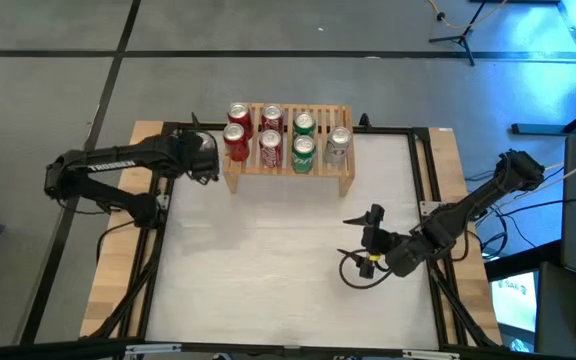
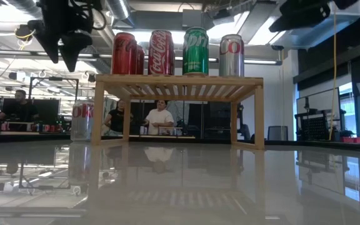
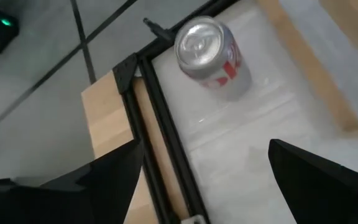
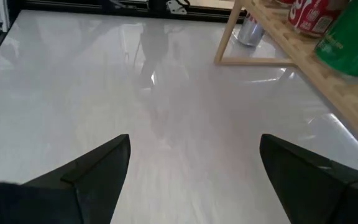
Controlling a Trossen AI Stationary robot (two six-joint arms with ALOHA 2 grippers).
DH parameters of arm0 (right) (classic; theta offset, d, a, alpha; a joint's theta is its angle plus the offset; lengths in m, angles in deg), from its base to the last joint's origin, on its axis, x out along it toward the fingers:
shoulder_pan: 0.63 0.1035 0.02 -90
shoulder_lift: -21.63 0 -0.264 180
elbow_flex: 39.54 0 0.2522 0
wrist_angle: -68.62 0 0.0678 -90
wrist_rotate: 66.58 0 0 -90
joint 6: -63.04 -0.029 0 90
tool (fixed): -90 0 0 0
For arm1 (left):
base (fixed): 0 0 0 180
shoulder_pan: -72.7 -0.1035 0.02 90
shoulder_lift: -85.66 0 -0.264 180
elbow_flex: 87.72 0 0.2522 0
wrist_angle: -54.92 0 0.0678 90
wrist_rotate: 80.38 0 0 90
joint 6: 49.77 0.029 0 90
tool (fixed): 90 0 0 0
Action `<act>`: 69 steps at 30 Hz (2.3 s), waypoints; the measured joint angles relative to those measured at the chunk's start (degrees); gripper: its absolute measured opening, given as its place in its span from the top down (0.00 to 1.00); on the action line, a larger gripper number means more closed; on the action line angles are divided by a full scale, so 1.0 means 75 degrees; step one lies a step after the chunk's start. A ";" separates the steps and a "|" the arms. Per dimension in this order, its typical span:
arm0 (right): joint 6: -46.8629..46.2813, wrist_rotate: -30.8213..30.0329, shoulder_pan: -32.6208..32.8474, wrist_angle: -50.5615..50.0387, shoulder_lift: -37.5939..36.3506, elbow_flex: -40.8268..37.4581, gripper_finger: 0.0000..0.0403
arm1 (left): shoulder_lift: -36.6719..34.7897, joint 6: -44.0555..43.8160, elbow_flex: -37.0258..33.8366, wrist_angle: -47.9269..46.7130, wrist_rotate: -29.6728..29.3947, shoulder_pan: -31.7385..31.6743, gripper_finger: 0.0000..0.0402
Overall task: Place canned beverage on shelf
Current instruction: Move the silver soda can to the center of the table
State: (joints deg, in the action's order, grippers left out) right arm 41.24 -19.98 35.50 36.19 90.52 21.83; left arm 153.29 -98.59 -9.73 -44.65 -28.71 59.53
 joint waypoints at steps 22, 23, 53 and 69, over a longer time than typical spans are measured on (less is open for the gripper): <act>0.0061 0.0334 -0.0013 0.0759 0.0105 -0.0471 0.12 | -0.0332 0.3526 -0.1548 0.3995 0.2102 -0.3663 0.16; 0.0061 0.0333 -0.0013 0.0760 0.0105 -0.0471 0.12 | -0.0332 0.3590 -0.1559 0.4105 0.2174 -0.3796 0.16; 0.0000 -0.0078 -0.0019 0.0768 0.0102 -0.0468 0.12 | -0.0312 0.4789 -0.3435 0.7786 0.3854 -0.5630 0.17; 0.0032 -0.0100 -0.0019 0.0766 0.0102 -0.0468 0.12 | -0.0595 0.4812 -0.3335 0.6905 0.3899 -0.5518 0.32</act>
State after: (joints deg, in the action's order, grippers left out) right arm 41.48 -20.73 35.36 41.94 91.28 18.31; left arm 148.83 -62.50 -34.75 7.14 0.54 18.15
